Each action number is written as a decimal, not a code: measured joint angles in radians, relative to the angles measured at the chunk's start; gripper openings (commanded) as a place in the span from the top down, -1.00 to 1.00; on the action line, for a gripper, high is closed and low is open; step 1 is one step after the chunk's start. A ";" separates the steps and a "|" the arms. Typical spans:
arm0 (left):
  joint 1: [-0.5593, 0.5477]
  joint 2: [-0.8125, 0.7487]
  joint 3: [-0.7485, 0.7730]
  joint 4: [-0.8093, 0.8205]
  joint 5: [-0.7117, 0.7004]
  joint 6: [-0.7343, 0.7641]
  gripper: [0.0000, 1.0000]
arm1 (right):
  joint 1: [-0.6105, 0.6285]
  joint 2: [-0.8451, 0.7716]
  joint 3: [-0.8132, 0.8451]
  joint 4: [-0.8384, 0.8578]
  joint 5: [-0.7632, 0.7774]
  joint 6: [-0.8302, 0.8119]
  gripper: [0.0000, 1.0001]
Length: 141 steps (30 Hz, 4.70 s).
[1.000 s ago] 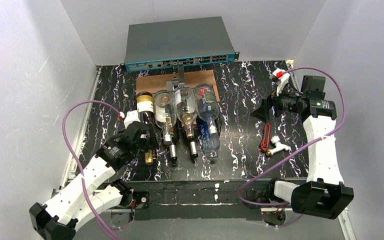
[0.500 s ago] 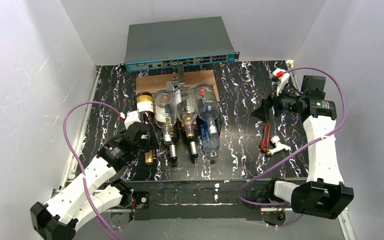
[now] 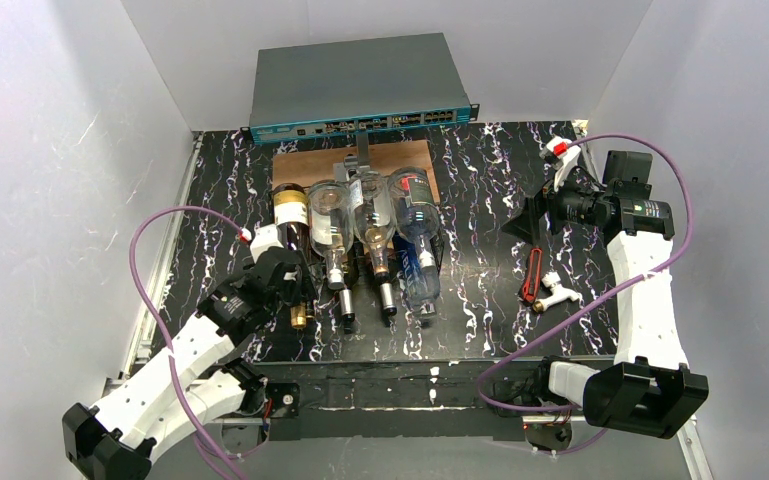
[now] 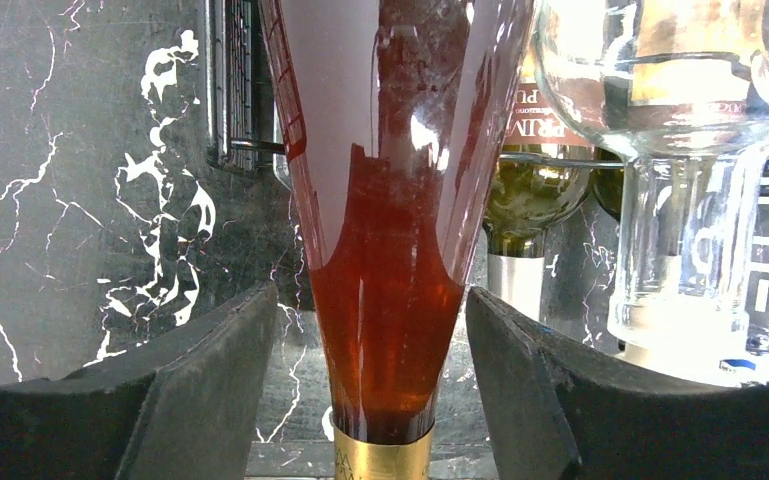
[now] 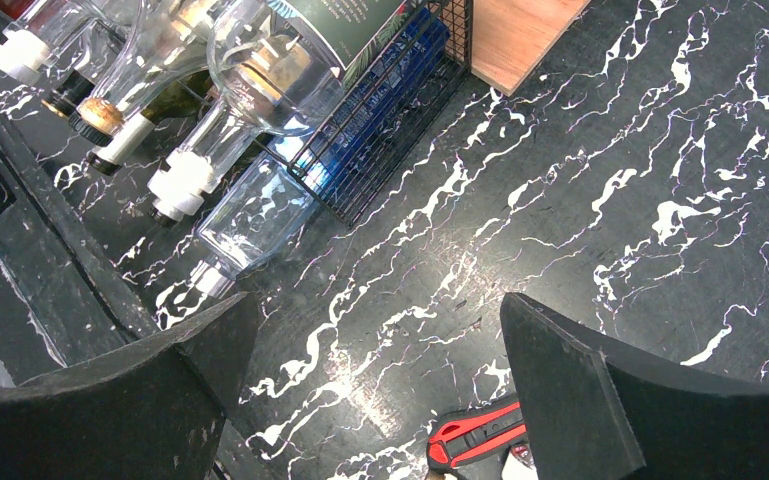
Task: Take the wine bottle off the wine rack
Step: Pick up the wine bottle from the wine rack.
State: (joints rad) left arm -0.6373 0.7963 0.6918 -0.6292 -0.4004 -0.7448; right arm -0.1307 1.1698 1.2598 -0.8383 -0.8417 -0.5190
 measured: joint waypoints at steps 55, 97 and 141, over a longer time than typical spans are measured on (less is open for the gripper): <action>-0.002 -0.091 0.026 -0.127 0.046 0.121 1.00 | 0.000 0.000 -0.002 0.000 -0.007 0.000 -1.00; -0.006 -0.170 0.061 -0.139 0.041 0.246 1.00 | 0.054 0.056 0.010 0.000 -0.073 0.016 -1.00; -0.007 -0.154 0.135 -0.174 0.014 0.048 1.00 | 1.069 0.719 0.553 0.422 0.414 1.195 -1.00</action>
State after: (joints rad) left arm -0.6445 0.6418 0.8272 -0.8032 -0.3859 -0.6964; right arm 0.9382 1.8885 1.8130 -0.4168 -0.4274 0.6762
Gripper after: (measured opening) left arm 0.401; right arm 1.000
